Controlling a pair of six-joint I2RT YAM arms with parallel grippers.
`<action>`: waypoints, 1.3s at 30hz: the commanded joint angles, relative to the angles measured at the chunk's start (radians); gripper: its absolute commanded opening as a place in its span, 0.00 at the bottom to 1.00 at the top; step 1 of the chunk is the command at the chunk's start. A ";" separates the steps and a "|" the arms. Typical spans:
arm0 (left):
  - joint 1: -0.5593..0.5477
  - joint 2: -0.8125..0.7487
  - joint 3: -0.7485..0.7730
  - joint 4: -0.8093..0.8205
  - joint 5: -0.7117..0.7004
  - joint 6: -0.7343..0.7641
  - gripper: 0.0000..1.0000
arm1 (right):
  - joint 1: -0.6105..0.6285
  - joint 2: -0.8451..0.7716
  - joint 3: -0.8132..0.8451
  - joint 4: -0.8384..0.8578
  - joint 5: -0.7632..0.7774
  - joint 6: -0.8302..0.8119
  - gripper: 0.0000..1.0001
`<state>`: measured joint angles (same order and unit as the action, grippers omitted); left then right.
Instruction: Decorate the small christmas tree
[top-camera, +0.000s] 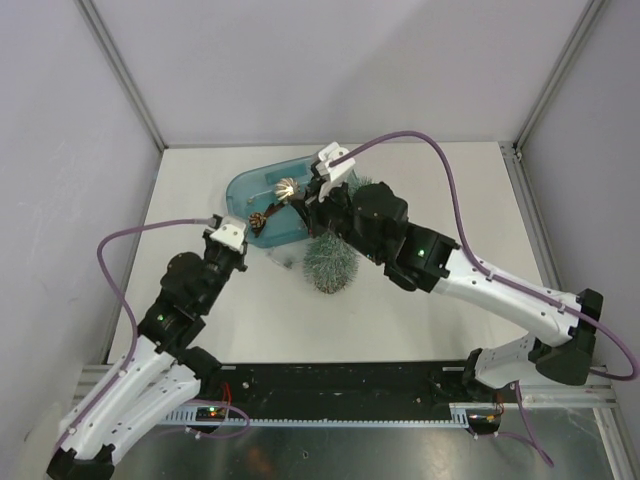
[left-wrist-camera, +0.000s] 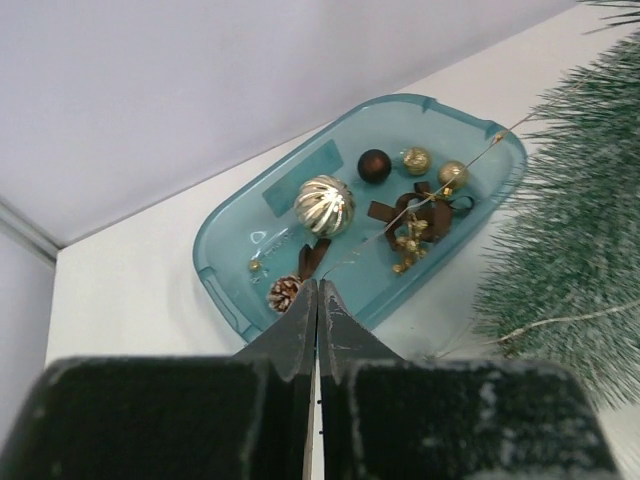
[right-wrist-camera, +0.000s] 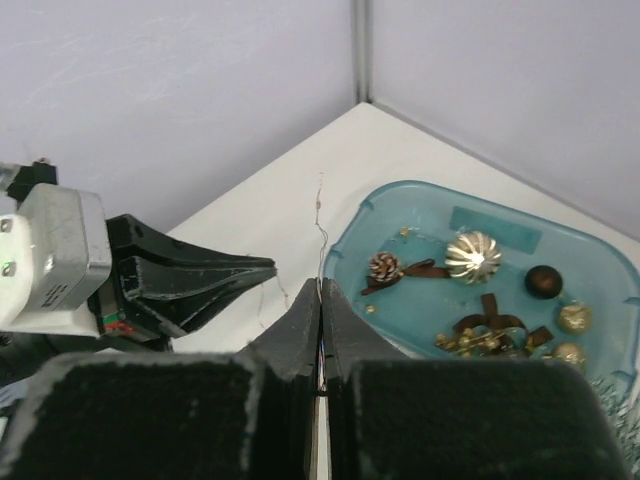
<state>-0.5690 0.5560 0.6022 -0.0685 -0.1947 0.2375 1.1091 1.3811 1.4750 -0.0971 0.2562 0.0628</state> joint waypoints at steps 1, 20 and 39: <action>0.029 0.046 0.037 0.105 -0.144 0.046 0.00 | -0.036 0.020 0.070 0.065 0.005 -0.055 0.00; 0.056 0.248 0.076 0.369 0.105 0.081 0.03 | -0.219 0.276 0.342 0.104 -0.060 -0.188 0.00; 0.017 0.302 -0.011 0.600 0.271 0.134 0.06 | -0.449 0.336 0.380 0.106 -0.162 -0.132 0.00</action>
<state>-0.5377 0.8474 0.6033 0.4263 0.0246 0.3447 0.7231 1.7031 1.8332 -0.0246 0.1215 -0.1032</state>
